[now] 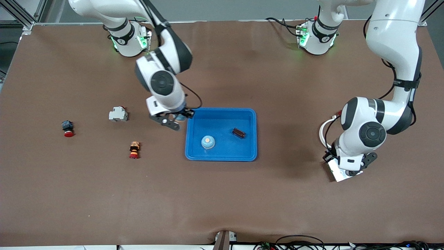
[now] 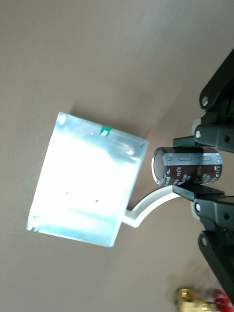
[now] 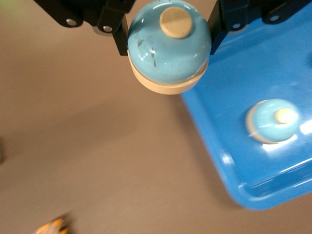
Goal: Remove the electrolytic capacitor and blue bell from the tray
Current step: 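Carry the capacitor toward the metal plate while the right gripper carries the bell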
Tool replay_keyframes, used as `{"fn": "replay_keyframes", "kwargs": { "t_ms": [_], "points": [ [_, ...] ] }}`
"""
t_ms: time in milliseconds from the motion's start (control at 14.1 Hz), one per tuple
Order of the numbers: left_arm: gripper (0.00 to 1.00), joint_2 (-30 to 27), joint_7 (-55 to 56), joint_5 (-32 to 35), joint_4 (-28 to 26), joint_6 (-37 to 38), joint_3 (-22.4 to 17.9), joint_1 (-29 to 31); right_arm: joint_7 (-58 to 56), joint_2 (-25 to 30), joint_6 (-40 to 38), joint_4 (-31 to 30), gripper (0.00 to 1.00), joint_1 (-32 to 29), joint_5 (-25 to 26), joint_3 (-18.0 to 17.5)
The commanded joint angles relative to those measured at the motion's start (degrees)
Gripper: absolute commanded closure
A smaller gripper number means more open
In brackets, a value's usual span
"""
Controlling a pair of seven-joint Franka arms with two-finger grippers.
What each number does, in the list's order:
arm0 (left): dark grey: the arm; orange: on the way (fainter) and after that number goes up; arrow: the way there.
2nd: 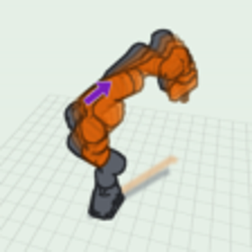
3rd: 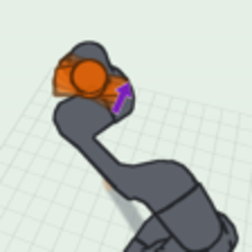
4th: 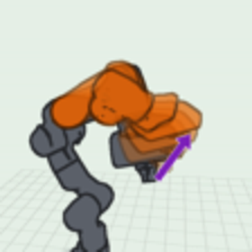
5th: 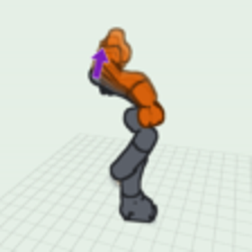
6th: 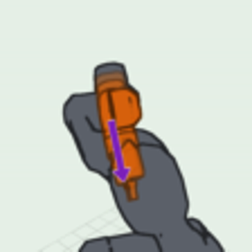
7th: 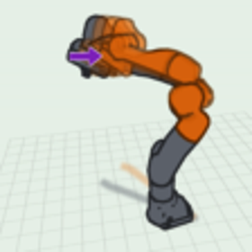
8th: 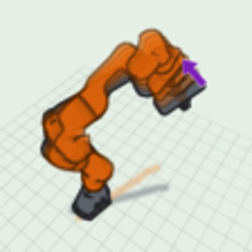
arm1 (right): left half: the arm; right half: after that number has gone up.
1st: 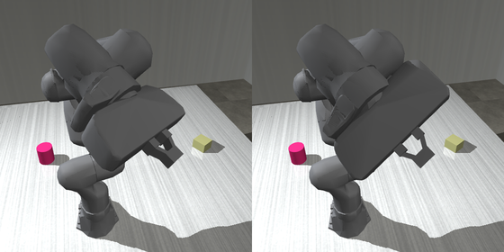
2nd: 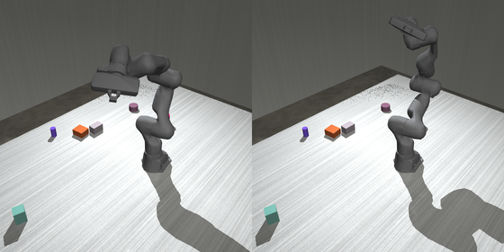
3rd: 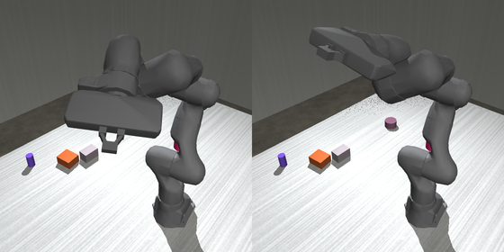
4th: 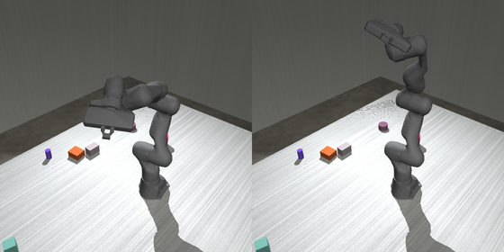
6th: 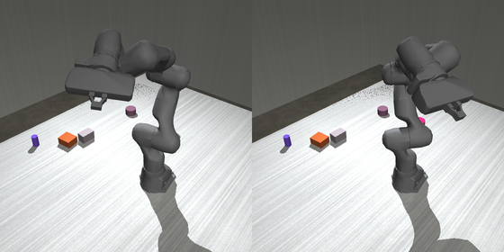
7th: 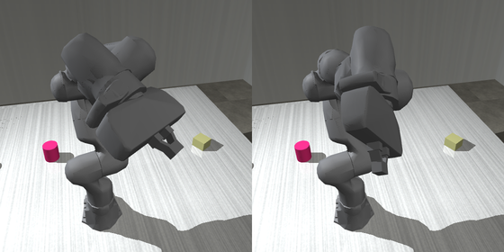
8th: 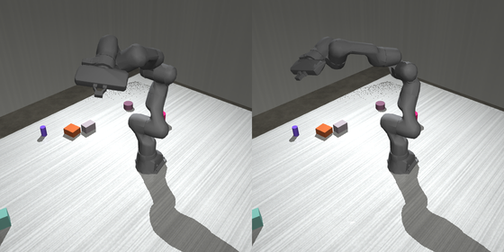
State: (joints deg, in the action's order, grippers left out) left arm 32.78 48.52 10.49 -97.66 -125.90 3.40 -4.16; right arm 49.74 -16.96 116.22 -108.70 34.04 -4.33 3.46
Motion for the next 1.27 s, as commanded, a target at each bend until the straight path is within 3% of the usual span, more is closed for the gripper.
{"fn": "replay_keyframes", "kwargs": {
  "t_ms": [0, 212, 495, 848, 1202],
  "points": [
    [1.00, -0.1, -0.4, 2.5, -4.2, -4.8, 0.6, 0.2, -14.0, 12.2, 1.6, -13.4, 1.00, -7.3, 0.3, -0.8],
    [1.00, -1.8, -1.2, 5.1, -7.0, -4.8, 0.6, 2.0, -30.0, 19.2, 2.3, -21.3, 1.00, -15.6, 0.8, -0.8],
    [1.00, -3.5, -3.3, 5.2, -8.9, -4.6, 0.7, 2.7, -43.1, 23.6, 8.0, -29.8, 1.00, -24.6, 3.5, -0.8],
    [1.00, -7.2, -3.8, 5.2, -13.8, -4.4, 0.8, 2.7, -62.0, 23.5, 18.5, -37.5, 1.00, -36.6, 3.8, -0.7],
    [1.00, -6.5, -6.7, 5.2, -16.8, -4.5, 0.9, 4.7, -81.7, 18.6, 27.2, -38.0, 1.00, -49.4, 5.5, -0.7]
  ]
}}
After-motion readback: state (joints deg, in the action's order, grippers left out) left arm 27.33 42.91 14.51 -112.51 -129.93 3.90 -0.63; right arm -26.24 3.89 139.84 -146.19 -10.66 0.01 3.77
